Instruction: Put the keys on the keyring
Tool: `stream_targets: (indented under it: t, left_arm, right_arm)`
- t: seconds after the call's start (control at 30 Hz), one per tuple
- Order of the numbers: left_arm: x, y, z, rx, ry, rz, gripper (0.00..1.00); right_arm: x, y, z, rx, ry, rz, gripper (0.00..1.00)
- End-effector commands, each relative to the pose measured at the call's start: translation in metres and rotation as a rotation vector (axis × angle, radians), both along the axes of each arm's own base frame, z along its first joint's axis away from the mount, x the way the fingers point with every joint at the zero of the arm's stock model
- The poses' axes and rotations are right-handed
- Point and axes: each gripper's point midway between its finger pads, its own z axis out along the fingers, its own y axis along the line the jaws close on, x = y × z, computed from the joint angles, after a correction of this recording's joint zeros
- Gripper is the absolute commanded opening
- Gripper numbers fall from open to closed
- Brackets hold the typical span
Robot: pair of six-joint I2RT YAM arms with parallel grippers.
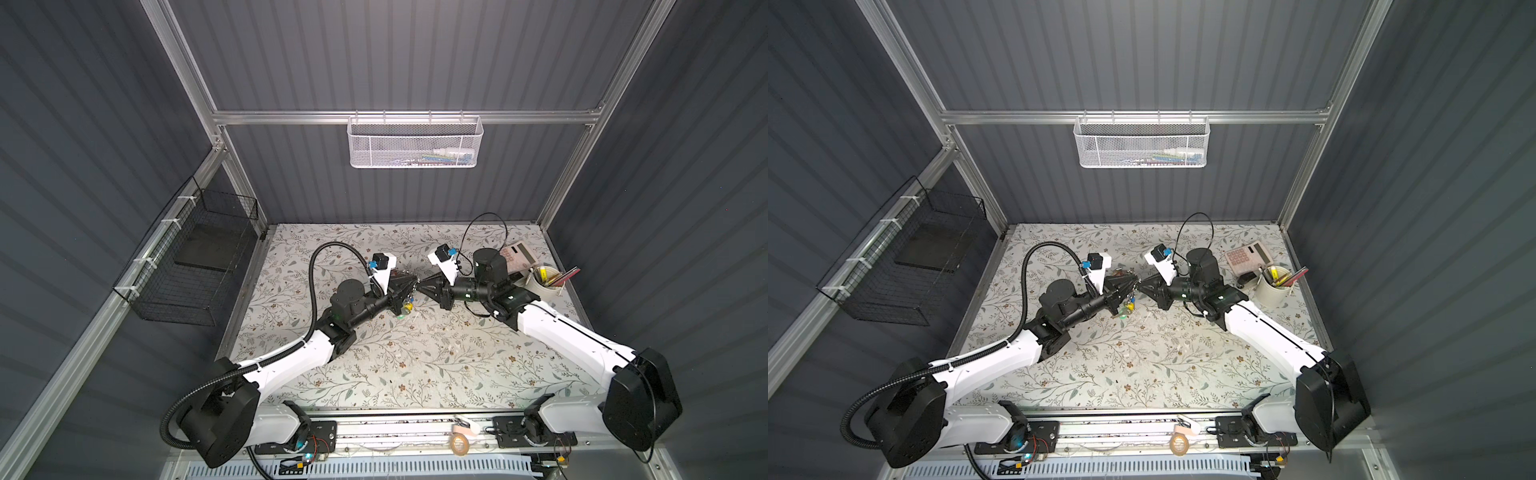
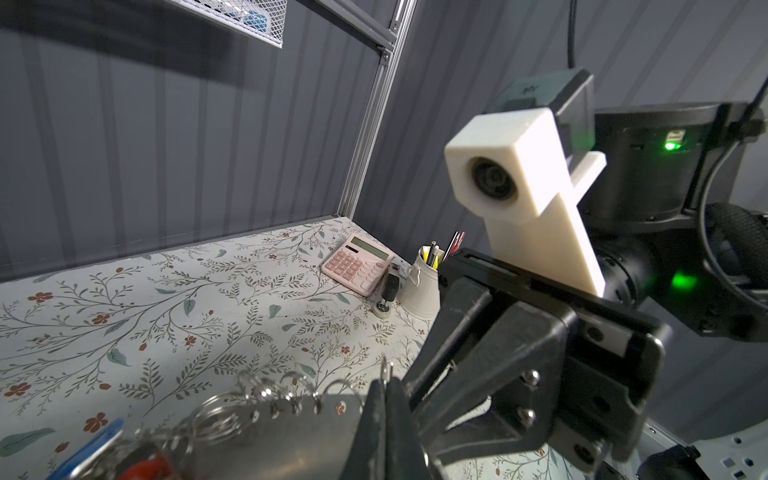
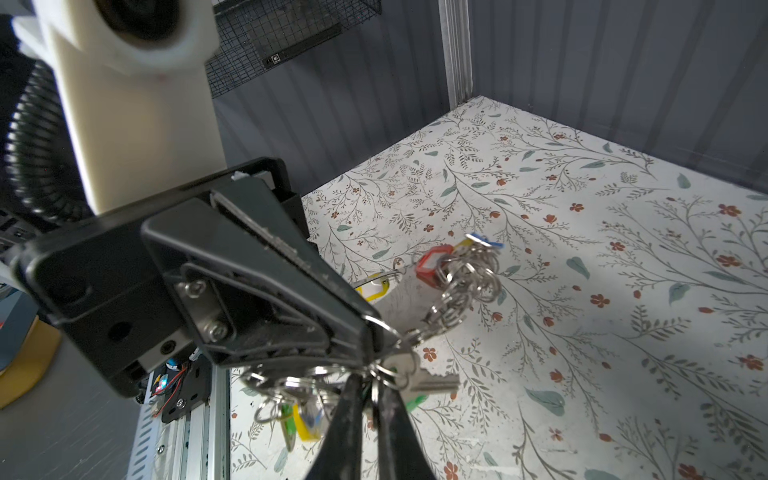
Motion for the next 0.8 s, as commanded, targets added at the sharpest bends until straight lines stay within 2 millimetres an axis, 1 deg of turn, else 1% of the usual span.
stream_targets:
  t: [0.0, 0.03, 0.1, 0.13, 0.33, 0.6, 0.67, 0.77]
  left_arm:
    - [-0.024, -0.014, 0.046, -0.126, -0.124, -0.094, 0.0]
    - [-0.024, -0.014, 0.046, -0.124, -0.124, -0.091, 0.0]
    - [-0.024, -0.012, 0.042, -0.117, -0.119, -0.084, 0.0]
    - [-0.024, -0.011, 0.042, -0.114, -0.121, -0.08, 0.0]
    - [-0.026, -0.006, 0.036, -0.096, -0.119, -0.066, 0.0]
    - [-0.029, -0.006, 0.035, -0.1, -0.124, -0.077, 0.0]
    - [-0.029, -0.006, 0.035, -0.105, -0.125, -0.082, 0.0]
    - [-0.03, -0.008, 0.036, -0.112, -0.127, -0.09, 0.0]
  right_arm:
    - [-0.037, 0.021, -0.003, 0.034, 0.044, 0.163, 0.12]
    - [-0.036, 0.02, -0.003, 0.034, 0.044, 0.155, 0.13]
    - [-0.034, 0.017, -0.001, 0.037, 0.04, 0.138, 0.19]
    - [-0.034, 0.015, 0.0, 0.038, 0.039, 0.131, 0.2]
    - [-0.028, -0.009, 0.012, 0.088, 0.036, 0.064, 0.28]
    - [-0.036, -0.039, 0.029, 0.151, 0.037, 0.031, 0.4]
    - [-0.04, -0.048, 0.04, 0.174, 0.02, 0.027, 0.42]
    - [-0.039, -0.056, 0.048, 0.202, 0.009, 0.024, 0.44]
